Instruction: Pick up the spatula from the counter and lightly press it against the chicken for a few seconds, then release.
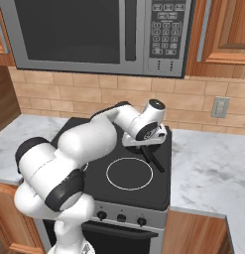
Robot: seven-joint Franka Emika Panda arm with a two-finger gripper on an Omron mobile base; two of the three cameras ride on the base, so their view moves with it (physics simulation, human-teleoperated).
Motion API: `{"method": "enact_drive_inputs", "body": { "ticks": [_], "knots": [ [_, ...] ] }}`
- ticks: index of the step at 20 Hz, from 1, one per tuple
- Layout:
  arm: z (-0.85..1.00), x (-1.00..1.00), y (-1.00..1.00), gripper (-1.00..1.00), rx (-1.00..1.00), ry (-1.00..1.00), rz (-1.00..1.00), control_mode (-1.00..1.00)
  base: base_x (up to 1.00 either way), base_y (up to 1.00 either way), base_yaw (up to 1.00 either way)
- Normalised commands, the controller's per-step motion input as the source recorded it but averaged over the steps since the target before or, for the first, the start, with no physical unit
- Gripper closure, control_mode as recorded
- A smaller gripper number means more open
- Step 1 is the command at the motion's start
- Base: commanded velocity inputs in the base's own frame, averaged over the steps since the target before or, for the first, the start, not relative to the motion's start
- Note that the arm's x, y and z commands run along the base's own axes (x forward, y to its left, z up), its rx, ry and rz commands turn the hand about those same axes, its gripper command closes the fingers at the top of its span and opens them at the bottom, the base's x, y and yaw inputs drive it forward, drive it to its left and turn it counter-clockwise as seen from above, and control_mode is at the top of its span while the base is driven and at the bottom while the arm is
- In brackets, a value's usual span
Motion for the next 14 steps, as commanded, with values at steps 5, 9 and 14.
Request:
{"method": "enact_drive_inputs", "body": {
  "ticks": [5, 9, 14],
  "knots": [
    [0.00, 0.09, -0.04, 1.00, 0.02, -0.09, 0.00, -1.00, 0.00, 0.00, 0.00],
    [-0.03, 0.11, -0.04, 1.00, 0.00, 0.00, 0.00, -1.00, 0.00, 0.00, 0.00],
    [-0.02, 0.27, 0.00, 1.00, 0.00, 0.05, 0.00, -1.00, 0.00, 0.00, 0.00]
  ]
}}
